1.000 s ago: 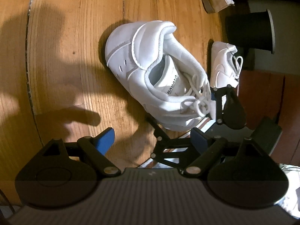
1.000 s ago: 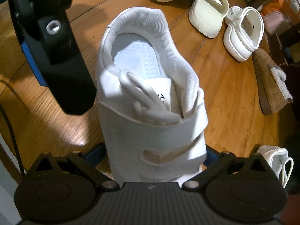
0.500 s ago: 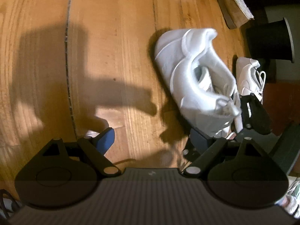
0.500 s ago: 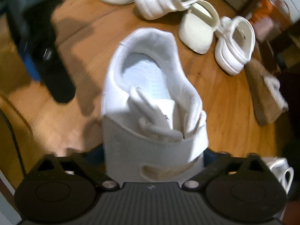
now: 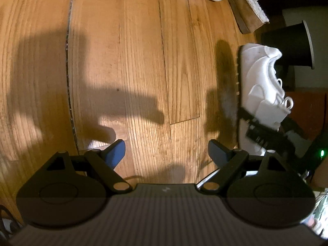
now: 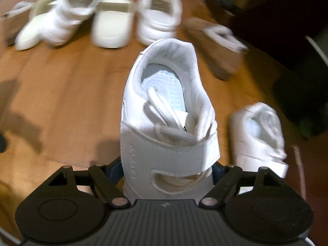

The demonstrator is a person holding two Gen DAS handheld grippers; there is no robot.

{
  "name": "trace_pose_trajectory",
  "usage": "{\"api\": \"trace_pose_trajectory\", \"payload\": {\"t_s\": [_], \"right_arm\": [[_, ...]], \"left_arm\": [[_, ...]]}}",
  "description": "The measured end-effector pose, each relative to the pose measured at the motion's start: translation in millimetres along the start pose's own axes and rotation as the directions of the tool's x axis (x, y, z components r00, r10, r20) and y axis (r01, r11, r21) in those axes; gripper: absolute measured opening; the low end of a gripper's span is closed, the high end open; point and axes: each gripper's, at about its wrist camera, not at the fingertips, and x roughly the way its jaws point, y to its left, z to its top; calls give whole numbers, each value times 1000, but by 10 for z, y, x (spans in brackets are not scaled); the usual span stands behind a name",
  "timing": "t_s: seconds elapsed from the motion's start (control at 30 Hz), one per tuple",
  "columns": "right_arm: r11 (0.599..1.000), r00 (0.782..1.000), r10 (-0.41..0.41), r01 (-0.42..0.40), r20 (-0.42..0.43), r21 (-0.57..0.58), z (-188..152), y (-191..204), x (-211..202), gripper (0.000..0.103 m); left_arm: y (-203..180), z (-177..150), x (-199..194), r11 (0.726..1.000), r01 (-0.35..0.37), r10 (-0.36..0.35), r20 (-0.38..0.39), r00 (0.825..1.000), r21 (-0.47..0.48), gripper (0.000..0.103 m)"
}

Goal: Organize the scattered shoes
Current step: 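Lower the sneaker beside the first sneaker with the right tool, then open the right tool and move both tools to the white clogs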

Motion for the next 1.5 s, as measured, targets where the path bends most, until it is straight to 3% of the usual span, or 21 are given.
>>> {"api": "trace_pose_trajectory", "payload": {"t_s": [0.13, 0.27, 0.37, 0.57, 0.63, 0.97, 1.1, 1.13, 1.17, 1.2, 1.23, 1.33, 1.43, 1.5], "right_arm": [[997, 998, -61, 62, -34, 43, -46, -297, 160, 83], [995, 996, 18, -9, -89, 101, -67, -521, 373, 88], [996, 993, 7, 3, -116, 94, -51, -514, 351, 90], [996, 996, -81, 80, -42, -31, -22, -331, 69, 94], [998, 998, -62, 63, 18, -27, 80, -286, -52, 94], [989, 998, -61, 65, 33, -133, 203, -42, -22, 93], [982, 997, -62, 67, 37, -175, 250, 56, -4, 91], [981, 998, -60, 65, 29, -185, 241, 52, 30, 80], [981, 997, -72, 74, 17, -181, 204, 23, 64, 60], [981, 996, -85, 84, 4, -175, 163, -9, 97, 47], [989, 997, -76, 74, -9, -130, 128, -110, 126, 45], [999, 998, -53, 53, -36, -6, 143, -257, 121, 44], [991, 992, -114, 111, -48, -74, 166, -59, 97, 47], [993, 994, -108, 107, -17, -42, 209, 8, -18, 61]], "left_arm": [[3, -3, 53, 1000, -8, 8, -12, 1000, 1, 88], [26, -16, 88, 1000, -16, 16, -29, 999, 5, 88], [26, -23, 129, 1000, -22, 22, -41, 999, 7, 88], [6, -34, 146, 1000, -21, 22, -48, 999, 20, 88], [5, -36, 145, 1000, -23, 24, -46, 999, 22, 88], [32, -24, 121, 999, -36, 36, -38, 999, 19, 88], [40, -26, 113, 999, -31, 31, -38, 999, 17, 88], [38, -26, 115, 999, -28, 28, -41, 999, 18, 88], [34, -28, 120, 999, -24, 25, -46, 999, 21, 88], [31, -32, 127, 1000, -21, 22, -51, 998, 22, 88], [30, -35, 130, 1000, -20, 21, -53, 998, 22, 88], [8, -45, 120, 999, -20, 22, -51, 998, 32, 88], [10, -33, 87, 999, -26, 28, -40, 999, 35, 88], [15, -21, 62, 999, -31, 32, -31, 999, 36, 88]]}}
